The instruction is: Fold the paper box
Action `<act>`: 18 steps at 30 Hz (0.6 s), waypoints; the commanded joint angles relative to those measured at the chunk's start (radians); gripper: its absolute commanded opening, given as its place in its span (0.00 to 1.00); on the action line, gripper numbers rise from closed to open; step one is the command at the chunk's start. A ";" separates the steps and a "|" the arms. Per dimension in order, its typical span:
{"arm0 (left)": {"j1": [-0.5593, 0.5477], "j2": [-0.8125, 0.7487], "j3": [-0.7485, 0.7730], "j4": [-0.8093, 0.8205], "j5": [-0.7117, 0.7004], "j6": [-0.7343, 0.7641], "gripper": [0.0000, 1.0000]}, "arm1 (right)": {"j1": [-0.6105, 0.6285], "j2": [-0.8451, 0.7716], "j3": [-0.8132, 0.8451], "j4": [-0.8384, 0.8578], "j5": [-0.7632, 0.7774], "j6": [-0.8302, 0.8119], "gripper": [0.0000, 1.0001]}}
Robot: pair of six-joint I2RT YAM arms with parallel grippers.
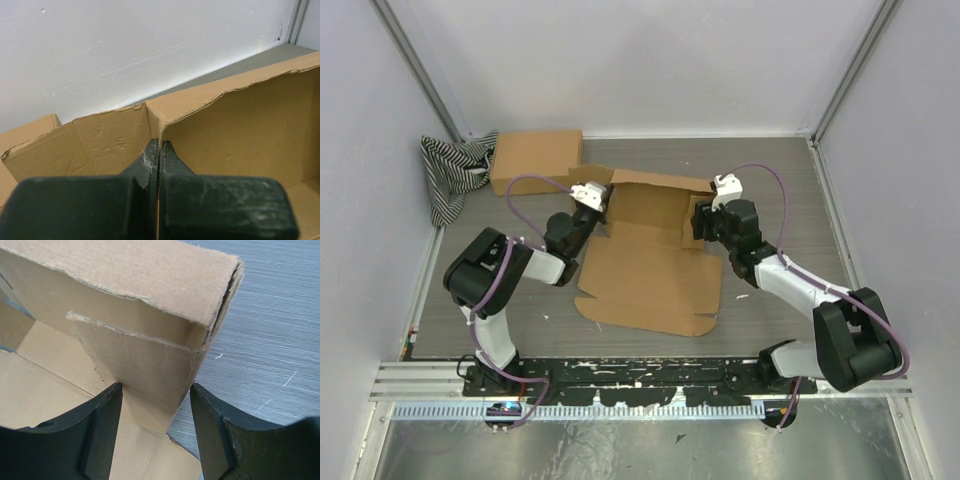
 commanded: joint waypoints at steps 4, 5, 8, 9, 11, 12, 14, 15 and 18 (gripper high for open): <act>-0.006 -0.035 -0.026 0.046 0.036 0.000 0.00 | 0.004 -0.071 0.060 -0.045 0.051 0.043 0.62; -0.006 -0.036 -0.027 0.046 0.038 0.000 0.00 | 0.005 -0.080 0.056 -0.051 0.047 0.044 0.62; -0.012 -0.037 -0.029 0.046 0.042 0.002 0.00 | 0.004 -0.111 0.021 -0.028 0.026 0.049 0.64; -0.013 -0.038 -0.029 0.046 0.044 0.002 0.00 | 0.004 -0.116 0.014 -0.024 0.026 0.052 0.65; -0.016 -0.038 -0.030 0.046 0.048 0.002 0.00 | 0.005 -0.115 0.004 -0.013 0.026 0.060 0.66; -0.018 -0.039 -0.031 0.046 0.051 0.003 0.00 | 0.005 -0.113 -0.004 -0.001 0.027 0.065 0.67; -0.024 -0.039 -0.030 0.046 0.054 0.005 0.00 | 0.005 -0.102 -0.011 0.016 0.031 0.072 0.97; -0.026 -0.039 -0.029 0.046 0.056 0.007 0.00 | 0.005 -0.094 -0.009 0.017 0.029 0.074 1.00; -0.031 -0.039 -0.029 0.046 0.060 0.010 0.00 | 0.004 -0.067 -0.002 0.022 0.037 0.073 1.00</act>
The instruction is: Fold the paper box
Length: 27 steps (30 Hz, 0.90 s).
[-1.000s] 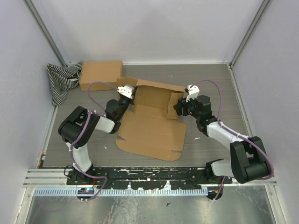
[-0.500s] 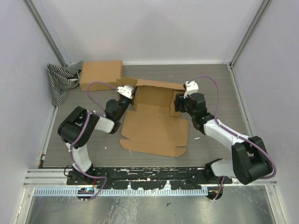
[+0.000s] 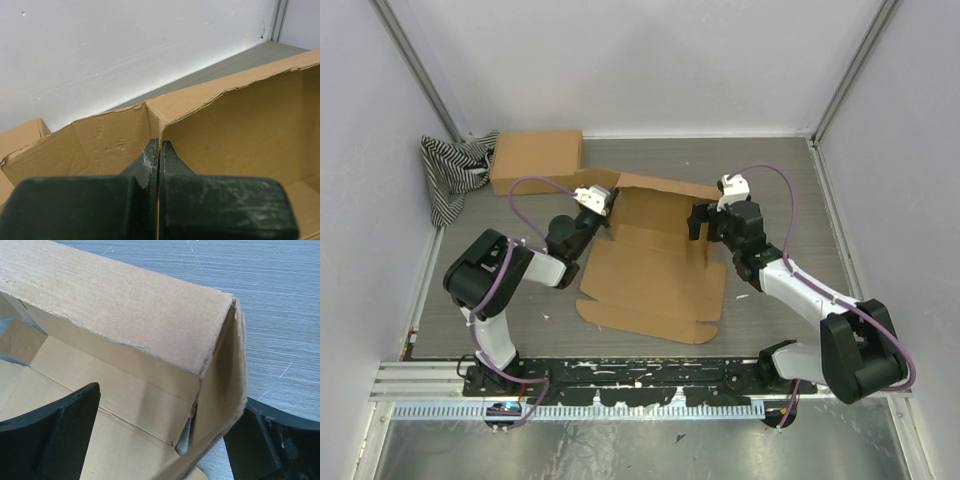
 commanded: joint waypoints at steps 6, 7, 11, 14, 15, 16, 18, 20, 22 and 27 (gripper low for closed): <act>-0.016 -0.029 -0.017 0.046 0.022 0.016 0.00 | 0.004 0.037 0.013 0.078 0.025 0.003 0.93; -0.015 -0.029 -0.018 0.047 0.016 0.019 0.00 | 0.004 0.023 0.009 0.080 0.008 0.004 0.93; -0.016 -0.025 -0.018 0.046 0.005 0.024 0.00 | 0.003 -0.054 -0.001 0.034 -0.058 0.007 0.94; -0.016 -0.022 -0.017 0.046 0.004 0.023 0.00 | 0.003 -0.135 -0.024 -0.012 -0.107 0.000 0.98; -0.016 -0.022 -0.016 0.046 0.006 0.022 0.00 | 0.003 -0.162 -0.037 -0.022 -0.122 -0.004 1.00; -0.015 -0.022 -0.014 0.046 0.007 0.020 0.00 | 0.004 -0.195 -0.045 -0.031 -0.134 -0.007 1.00; -0.016 -0.017 -0.011 0.045 0.010 0.016 0.00 | 0.003 -0.236 -0.059 -0.052 -0.164 -0.010 1.00; -0.016 -0.013 -0.009 0.046 0.011 0.011 0.00 | 0.004 -0.257 -0.063 -0.080 -0.181 -0.005 1.00; -0.016 -0.008 -0.009 0.046 0.009 0.010 0.00 | 0.004 -0.265 -0.064 -0.105 -0.175 0.001 1.00; -0.018 0.003 -0.007 0.046 -0.089 0.014 0.00 | 0.003 -0.276 -0.068 -0.158 -0.067 0.017 1.00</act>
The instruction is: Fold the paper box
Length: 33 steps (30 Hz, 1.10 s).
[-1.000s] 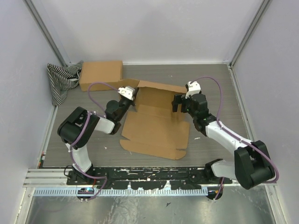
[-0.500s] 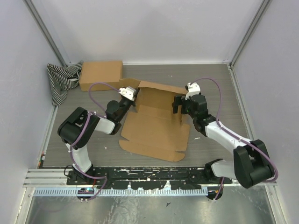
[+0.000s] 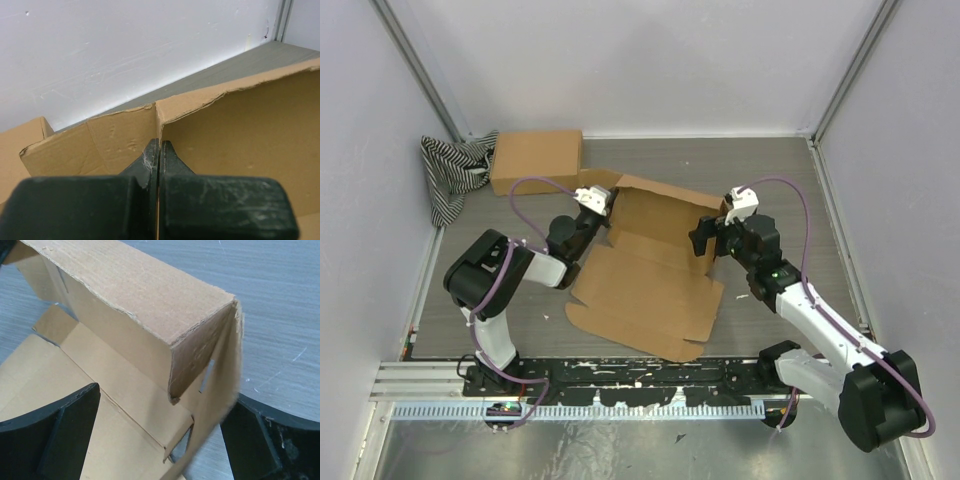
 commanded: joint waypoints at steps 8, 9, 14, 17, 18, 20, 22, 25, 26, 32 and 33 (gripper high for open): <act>-0.015 -0.011 -0.027 0.046 -0.221 0.036 0.00 | 0.004 -0.080 0.029 -0.047 0.122 0.038 1.00; -0.013 -0.013 -0.032 0.046 -0.227 0.039 0.00 | 0.004 -0.091 0.034 -0.052 0.111 0.036 1.00; -0.014 -0.009 -0.044 0.046 -0.266 0.052 0.00 | 0.003 -0.190 0.049 -0.067 0.105 -0.019 1.00; -0.014 -0.006 -0.044 0.046 -0.262 0.054 0.00 | -0.015 -0.250 0.044 -0.051 0.291 -0.027 1.00; -0.014 -0.006 -0.044 0.046 -0.261 0.052 0.00 | -0.025 -0.266 0.039 -0.038 0.372 -0.019 1.00; -0.013 -0.009 -0.042 0.046 -0.257 0.051 0.00 | -0.059 -0.291 0.031 -0.021 0.506 -0.005 1.00; -0.014 -0.010 -0.041 0.046 -0.256 0.052 0.00 | -0.107 -0.299 0.029 -0.004 0.550 -0.004 0.99; -0.014 -0.011 -0.039 0.046 -0.254 0.051 0.00 | -0.213 -0.253 0.046 -0.016 0.524 0.004 0.96; -0.014 -0.011 -0.039 0.046 -0.254 0.051 0.00 | -0.253 -0.215 0.059 -0.033 0.491 0.003 0.95; -0.014 -0.010 -0.039 0.046 -0.252 0.053 0.00 | -0.395 0.093 0.171 -0.178 0.260 0.010 0.90; -0.014 -0.010 -0.039 0.046 -0.254 0.055 0.00 | -0.396 0.116 0.163 -0.166 0.194 0.010 0.89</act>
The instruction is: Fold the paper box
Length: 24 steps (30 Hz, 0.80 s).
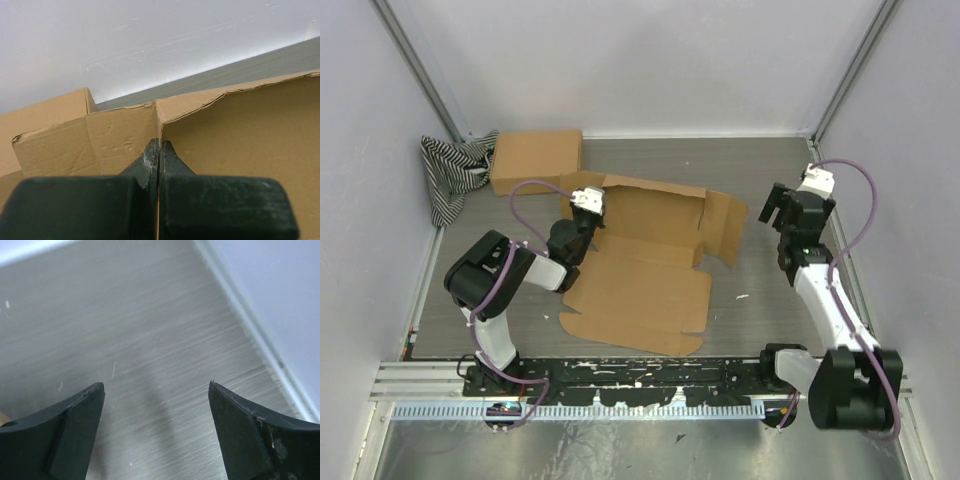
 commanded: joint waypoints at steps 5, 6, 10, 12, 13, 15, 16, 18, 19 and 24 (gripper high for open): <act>-0.001 -0.015 0.002 0.045 -0.012 0.023 0.00 | -0.015 0.093 -0.063 0.065 -0.548 0.011 0.86; -0.001 -0.015 0.004 0.045 -0.009 0.022 0.00 | -0.015 0.080 -0.075 0.078 -0.593 0.022 0.85; -0.001 -0.010 0.004 0.045 -0.001 0.017 0.00 | -0.014 0.019 -0.103 0.105 -0.717 0.045 0.85; -0.001 -0.009 0.002 0.045 0.003 0.011 0.00 | -0.014 0.000 -0.110 0.120 -0.750 0.046 0.85; -0.001 -0.008 0.002 0.045 0.006 0.010 0.00 | -0.014 -0.007 -0.114 0.136 -0.766 0.048 0.85; -0.001 -0.007 0.000 0.045 0.011 0.004 0.00 | -0.013 -0.001 -0.125 0.184 -0.818 0.064 0.85; -0.001 -0.006 0.001 0.045 0.013 0.003 0.00 | -0.009 0.018 -0.120 0.199 -0.849 0.069 0.85; -0.001 -0.009 -0.001 0.045 0.015 0.003 0.00 | 0.013 0.044 -0.107 0.209 -0.871 0.067 0.85; -0.001 -0.009 -0.002 0.045 0.016 0.004 0.00 | 0.028 0.056 -0.102 0.209 -0.867 0.056 0.85; -0.002 -0.015 -0.004 0.045 0.024 0.004 0.00 | 0.105 0.111 -0.088 0.237 -0.820 0.020 0.85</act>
